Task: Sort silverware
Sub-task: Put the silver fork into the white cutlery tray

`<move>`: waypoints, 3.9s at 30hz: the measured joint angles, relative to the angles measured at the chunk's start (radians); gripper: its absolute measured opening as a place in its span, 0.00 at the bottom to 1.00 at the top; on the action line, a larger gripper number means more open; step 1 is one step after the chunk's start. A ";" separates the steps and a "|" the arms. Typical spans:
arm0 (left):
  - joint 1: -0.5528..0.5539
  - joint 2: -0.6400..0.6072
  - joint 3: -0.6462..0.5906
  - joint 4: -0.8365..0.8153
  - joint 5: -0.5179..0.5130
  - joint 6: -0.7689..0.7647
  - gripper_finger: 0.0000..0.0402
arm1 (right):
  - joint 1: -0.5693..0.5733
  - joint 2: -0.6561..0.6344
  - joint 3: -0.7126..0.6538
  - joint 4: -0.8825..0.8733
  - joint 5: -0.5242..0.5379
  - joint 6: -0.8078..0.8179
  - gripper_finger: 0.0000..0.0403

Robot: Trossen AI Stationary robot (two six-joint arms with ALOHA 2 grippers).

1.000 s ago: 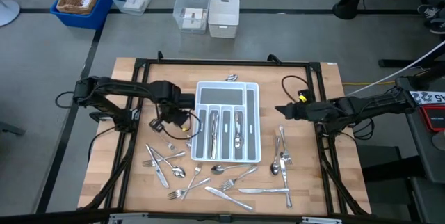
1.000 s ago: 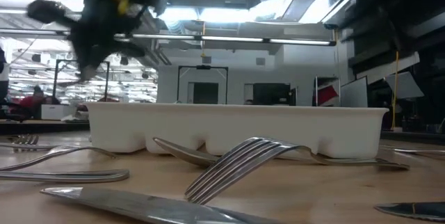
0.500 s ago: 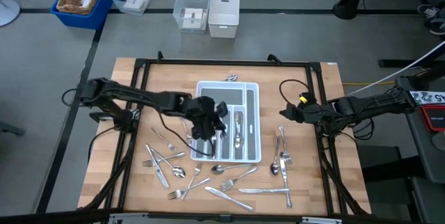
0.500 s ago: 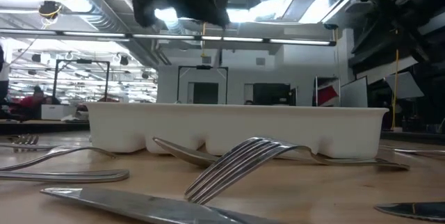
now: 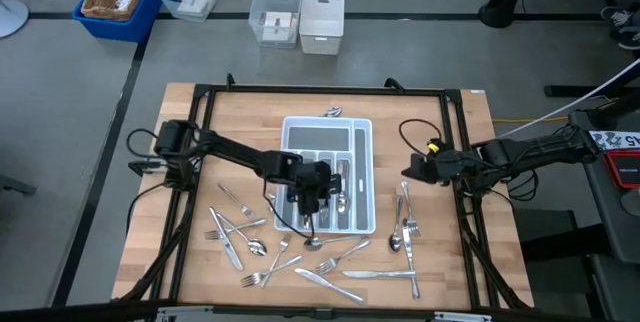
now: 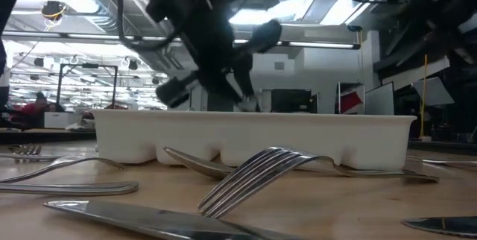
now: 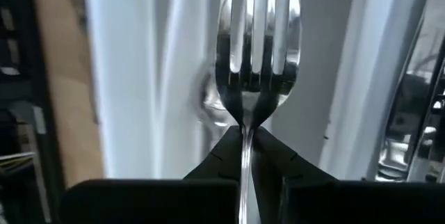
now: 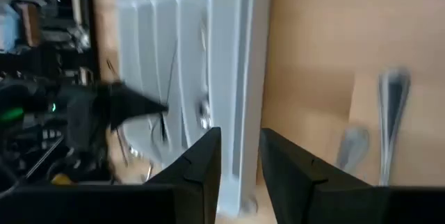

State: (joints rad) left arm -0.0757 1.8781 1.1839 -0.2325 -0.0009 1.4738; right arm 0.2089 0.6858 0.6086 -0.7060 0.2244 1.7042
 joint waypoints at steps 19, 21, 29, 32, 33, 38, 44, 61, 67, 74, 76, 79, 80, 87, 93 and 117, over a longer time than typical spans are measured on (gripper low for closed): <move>0.046 0.030 0.000 -0.011 -0.039 -0.219 0.17 | 0.001 0.290 0.000 -0.003 -0.297 0.100 0.26; 0.044 0.030 0.000 -0.012 -0.038 -0.210 0.21 | 0.001 0.304 0.000 -0.003 -0.296 0.100 0.26; 0.029 -0.003 0.001 -0.020 -0.040 -0.294 0.23 | 0.001 0.352 0.000 -0.012 -0.305 0.106 0.26; 0.033 -0.029 0.001 -0.030 -0.040 -0.348 0.21 | 0.001 0.383 0.000 -0.044 -0.337 0.109 0.26; 0.037 -0.039 0.001 -0.037 -0.040 -0.365 0.20 | 0.001 0.394 0.000 -0.057 -0.351 0.109 0.26; 0.056 -0.091 0.001 -0.078 -0.040 -0.429 0.18 | 0.001 0.446 0.000 -0.090 -0.359 0.108 0.26; 0.079 -0.152 0.002 -0.120 -0.040 -0.490 0.18 | 0.001 0.510 0.000 -0.077 -0.359 0.098 0.26; 0.103 -0.401 0.002 -0.398 -0.043 -0.700 0.18 | 0.000 0.703 0.004 -0.019 -0.366 0.040 0.26; 0.103 -0.480 0.002 -0.562 -0.045 -0.833 0.18 | 0.000 0.730 0.005 -0.021 -0.367 -0.009 0.21; 0.094 -0.547 0.002 -0.909 -0.005 -1.183 0.18 | 0.000 0.727 0.003 -0.007 -0.373 -0.042 0.03; 0.089 -0.549 0.002 -1.010 0.039 -1.323 0.18 | 0.000 0.719 0.008 -0.006 -0.386 -0.045 0.05; 0.072 -0.550 0.001 -1.122 0.081 -1.499 0.18 | 0.000 0.703 0.031 -0.018 -0.398 -0.065 0.07; 0.062 -0.550 -0.003 -1.135 0.081 -1.527 0.18 | 0.000 0.692 0.048 -0.021 -0.401 -0.069 0.06; -0.024 -0.552 -0.129 -1.085 0.083 -1.438 0.18 | 0.000 0.640 0.173 -0.028 -0.373 -0.118 0.02; -0.091 -0.552 -0.281 -0.939 0.083 -1.356 0.18 | 0.001 0.633 0.309 0.024 -0.254 -0.162 0.03; -0.134 -0.491 -0.446 -0.746 0.034 -1.339 0.18 | 0.000 0.945 0.356 0.835 -0.049 -0.247 0.03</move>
State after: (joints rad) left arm -0.2100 1.3870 0.7376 -0.9784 0.0330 0.1349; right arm 0.2089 1.6312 0.9646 0.1295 0.1757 1.4570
